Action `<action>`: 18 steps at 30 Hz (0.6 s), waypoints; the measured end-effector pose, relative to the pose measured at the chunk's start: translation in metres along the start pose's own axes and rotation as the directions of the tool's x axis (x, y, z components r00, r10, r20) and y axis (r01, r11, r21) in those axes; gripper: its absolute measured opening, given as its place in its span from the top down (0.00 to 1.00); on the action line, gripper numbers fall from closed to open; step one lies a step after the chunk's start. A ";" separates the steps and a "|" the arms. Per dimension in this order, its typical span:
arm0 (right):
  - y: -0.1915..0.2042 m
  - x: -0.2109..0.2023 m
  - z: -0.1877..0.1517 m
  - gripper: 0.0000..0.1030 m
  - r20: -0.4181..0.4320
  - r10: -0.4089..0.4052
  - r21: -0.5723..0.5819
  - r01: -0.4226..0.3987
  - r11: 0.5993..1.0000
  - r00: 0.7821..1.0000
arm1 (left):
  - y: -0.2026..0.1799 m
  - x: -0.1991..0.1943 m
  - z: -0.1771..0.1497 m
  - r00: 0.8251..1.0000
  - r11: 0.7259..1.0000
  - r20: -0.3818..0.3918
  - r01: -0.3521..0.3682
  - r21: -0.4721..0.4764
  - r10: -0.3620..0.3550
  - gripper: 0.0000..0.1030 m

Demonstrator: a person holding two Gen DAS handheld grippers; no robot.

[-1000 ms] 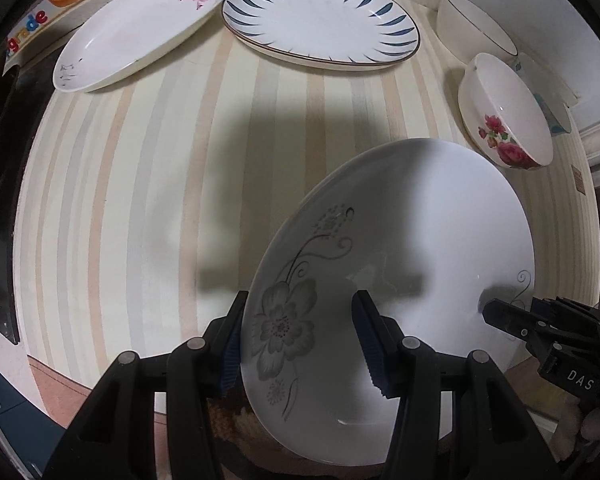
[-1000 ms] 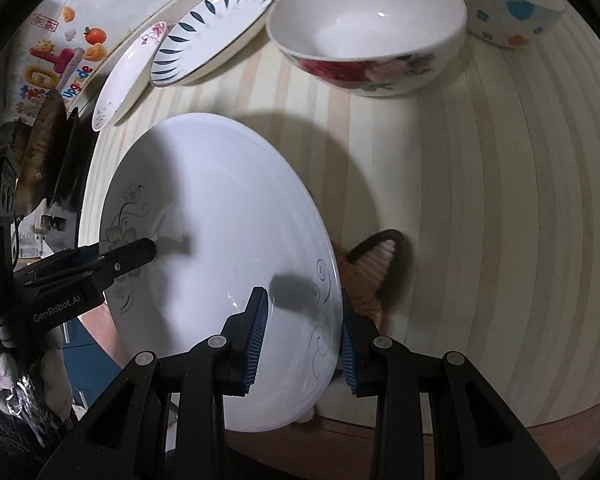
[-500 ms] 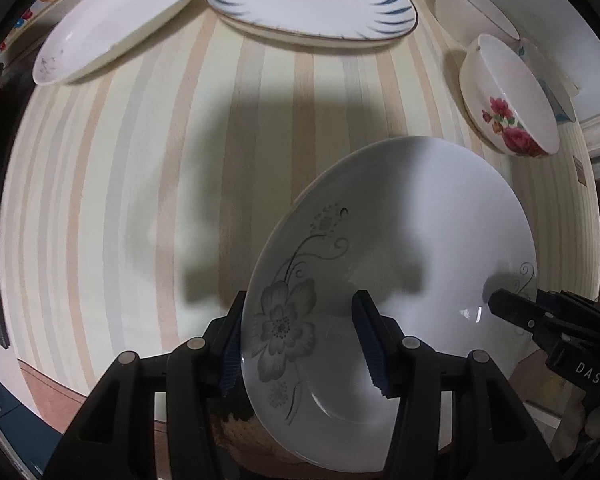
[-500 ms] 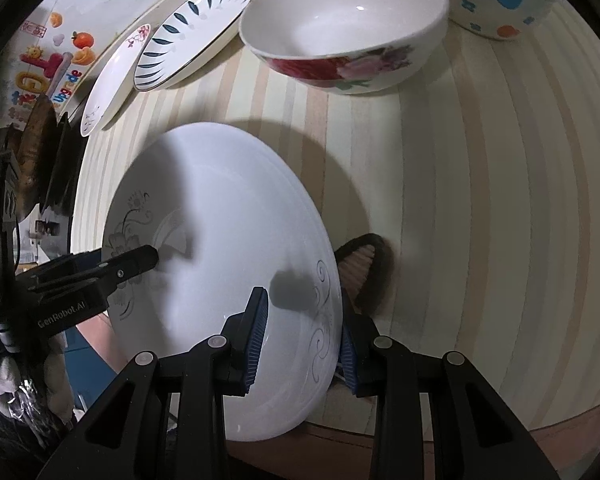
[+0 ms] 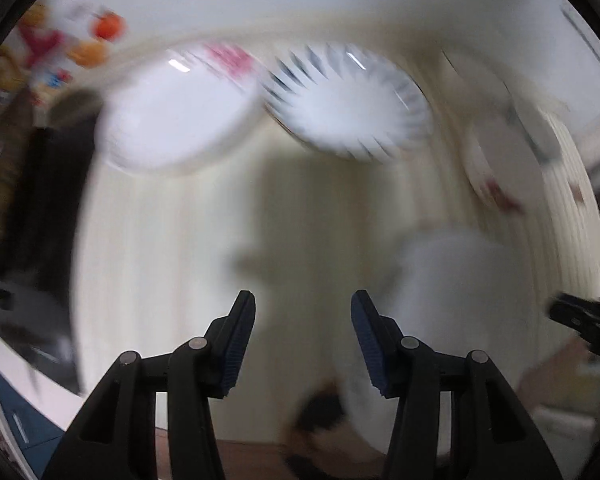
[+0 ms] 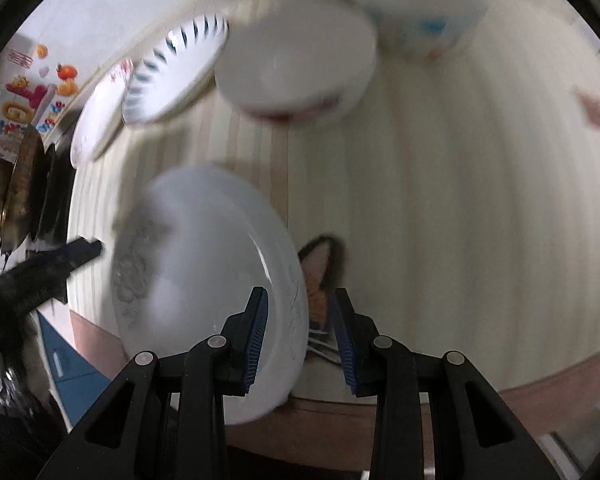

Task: Organize plates and bowls
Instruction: 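Grip the rim of the pink-flower oval plate with both tools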

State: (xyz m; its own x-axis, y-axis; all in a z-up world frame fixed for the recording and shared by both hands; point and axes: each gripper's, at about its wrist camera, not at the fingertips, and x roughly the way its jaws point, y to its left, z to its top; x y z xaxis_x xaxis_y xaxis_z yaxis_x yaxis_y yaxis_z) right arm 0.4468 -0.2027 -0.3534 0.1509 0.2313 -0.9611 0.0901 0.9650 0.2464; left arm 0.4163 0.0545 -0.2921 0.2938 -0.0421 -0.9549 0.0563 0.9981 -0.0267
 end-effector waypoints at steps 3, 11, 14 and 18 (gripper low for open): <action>0.023 -0.032 0.017 0.60 0.072 -0.013 -0.038 0.015 0.999 0.997 | 0.032 -0.009 0.024 0.996 0.996 0.067 -0.052 -0.070 0.057 0.54; 0.156 -0.019 0.127 0.46 0.200 0.146 -0.253 -0.092 0.963 0.969 | 0.110 0.018 0.068 0.992 0.969 0.061 -0.091 -0.229 0.108 0.54; 0.206 0.014 0.169 0.46 0.184 0.190 -0.318 -0.125 0.940 0.964 | 0.125 0.033 0.076 0.992 0.958 0.046 -0.102 -0.267 0.118 0.54; 0.258 0.063 0.219 0.46 0.150 0.161 -0.392 -0.091 0.916 0.975 | 0.142 0.053 0.085 0.992 0.942 0.013 -0.112 -0.316 0.122 0.54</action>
State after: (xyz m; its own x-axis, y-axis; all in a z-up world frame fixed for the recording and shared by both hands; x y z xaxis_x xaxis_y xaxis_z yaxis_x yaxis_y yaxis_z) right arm 0.6954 0.0338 -0.3233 0.3096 0.3627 -0.8790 -0.3168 0.9109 0.2643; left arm 0.5212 0.1898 -0.3215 0.3109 0.0793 -0.9471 -0.2815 0.9595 -0.0120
